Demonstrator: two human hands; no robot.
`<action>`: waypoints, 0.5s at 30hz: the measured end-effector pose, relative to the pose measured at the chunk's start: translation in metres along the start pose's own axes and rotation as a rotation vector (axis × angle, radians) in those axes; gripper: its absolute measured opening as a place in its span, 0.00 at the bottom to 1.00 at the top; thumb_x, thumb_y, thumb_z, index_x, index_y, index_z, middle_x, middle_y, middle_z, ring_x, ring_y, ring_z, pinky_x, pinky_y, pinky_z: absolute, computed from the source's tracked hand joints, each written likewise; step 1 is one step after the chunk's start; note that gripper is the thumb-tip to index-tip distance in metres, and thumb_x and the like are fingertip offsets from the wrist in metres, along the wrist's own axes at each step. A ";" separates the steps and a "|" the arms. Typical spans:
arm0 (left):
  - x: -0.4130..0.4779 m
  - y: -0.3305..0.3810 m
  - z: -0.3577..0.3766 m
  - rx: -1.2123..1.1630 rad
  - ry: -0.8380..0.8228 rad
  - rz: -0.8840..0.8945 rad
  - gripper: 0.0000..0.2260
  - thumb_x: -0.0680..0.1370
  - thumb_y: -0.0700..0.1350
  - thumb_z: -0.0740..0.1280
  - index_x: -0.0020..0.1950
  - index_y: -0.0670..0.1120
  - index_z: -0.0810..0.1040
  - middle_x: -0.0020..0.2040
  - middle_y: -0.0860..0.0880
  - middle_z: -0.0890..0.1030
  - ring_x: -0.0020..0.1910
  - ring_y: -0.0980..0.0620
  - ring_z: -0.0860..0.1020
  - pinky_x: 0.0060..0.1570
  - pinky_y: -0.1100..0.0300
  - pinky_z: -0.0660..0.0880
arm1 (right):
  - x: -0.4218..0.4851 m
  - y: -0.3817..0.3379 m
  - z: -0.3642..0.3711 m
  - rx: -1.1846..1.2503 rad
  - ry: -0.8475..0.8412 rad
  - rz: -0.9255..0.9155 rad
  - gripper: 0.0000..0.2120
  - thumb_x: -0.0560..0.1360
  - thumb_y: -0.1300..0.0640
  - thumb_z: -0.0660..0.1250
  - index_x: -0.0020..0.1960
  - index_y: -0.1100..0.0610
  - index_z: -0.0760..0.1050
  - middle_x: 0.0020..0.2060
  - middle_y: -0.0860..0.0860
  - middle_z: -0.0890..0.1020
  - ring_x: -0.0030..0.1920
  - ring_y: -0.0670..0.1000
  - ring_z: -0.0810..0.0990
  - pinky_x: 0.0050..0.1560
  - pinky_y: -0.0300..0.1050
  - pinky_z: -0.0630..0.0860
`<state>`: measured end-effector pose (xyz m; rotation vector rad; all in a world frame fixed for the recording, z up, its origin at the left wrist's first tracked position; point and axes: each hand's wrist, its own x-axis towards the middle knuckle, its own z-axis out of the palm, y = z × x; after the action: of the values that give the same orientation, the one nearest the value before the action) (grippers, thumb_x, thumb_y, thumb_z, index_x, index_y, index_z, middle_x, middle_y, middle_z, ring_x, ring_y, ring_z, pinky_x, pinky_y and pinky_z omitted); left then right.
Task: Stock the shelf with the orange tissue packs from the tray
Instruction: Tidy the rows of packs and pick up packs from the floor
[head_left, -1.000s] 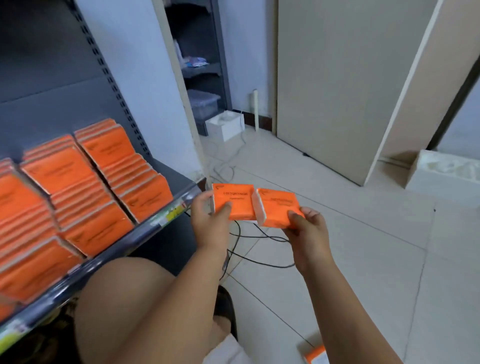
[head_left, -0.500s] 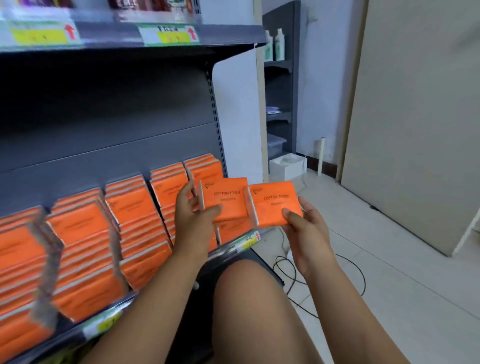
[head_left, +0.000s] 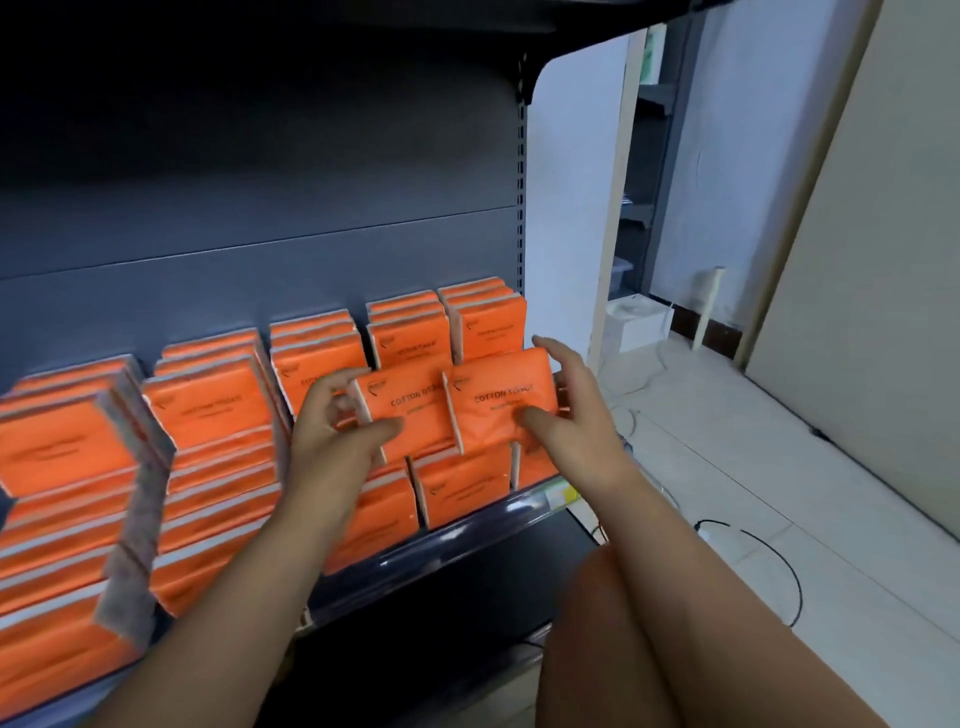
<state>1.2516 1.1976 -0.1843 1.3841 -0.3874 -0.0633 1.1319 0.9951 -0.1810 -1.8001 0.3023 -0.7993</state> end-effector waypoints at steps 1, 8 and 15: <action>0.009 0.000 0.001 -0.008 0.002 0.028 0.26 0.72 0.29 0.74 0.57 0.60 0.80 0.54 0.48 0.82 0.46 0.53 0.84 0.38 0.57 0.78 | 0.008 0.003 0.002 -0.016 0.015 -0.017 0.33 0.69 0.61 0.68 0.69 0.39 0.69 0.56 0.50 0.79 0.53 0.44 0.81 0.52 0.42 0.79; 0.074 -0.006 0.011 0.252 -0.014 0.283 0.23 0.72 0.30 0.73 0.55 0.58 0.79 0.51 0.47 0.80 0.44 0.56 0.80 0.43 0.58 0.78 | 0.075 0.030 0.010 -0.207 0.163 -0.114 0.26 0.73 0.62 0.73 0.61 0.40 0.67 0.53 0.42 0.80 0.53 0.44 0.80 0.54 0.50 0.80; 0.108 -0.011 0.013 0.747 0.000 0.563 0.21 0.72 0.37 0.74 0.61 0.54 0.82 0.42 0.59 0.77 0.58 0.48 0.73 0.56 0.64 0.67 | 0.135 0.055 0.006 -0.320 0.170 -0.051 0.25 0.72 0.63 0.73 0.57 0.39 0.68 0.49 0.43 0.81 0.49 0.51 0.83 0.53 0.56 0.82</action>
<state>1.3508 1.1539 -0.1680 1.9487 -0.8422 0.5988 1.2451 0.9031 -0.1817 -2.0471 0.5216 -0.9855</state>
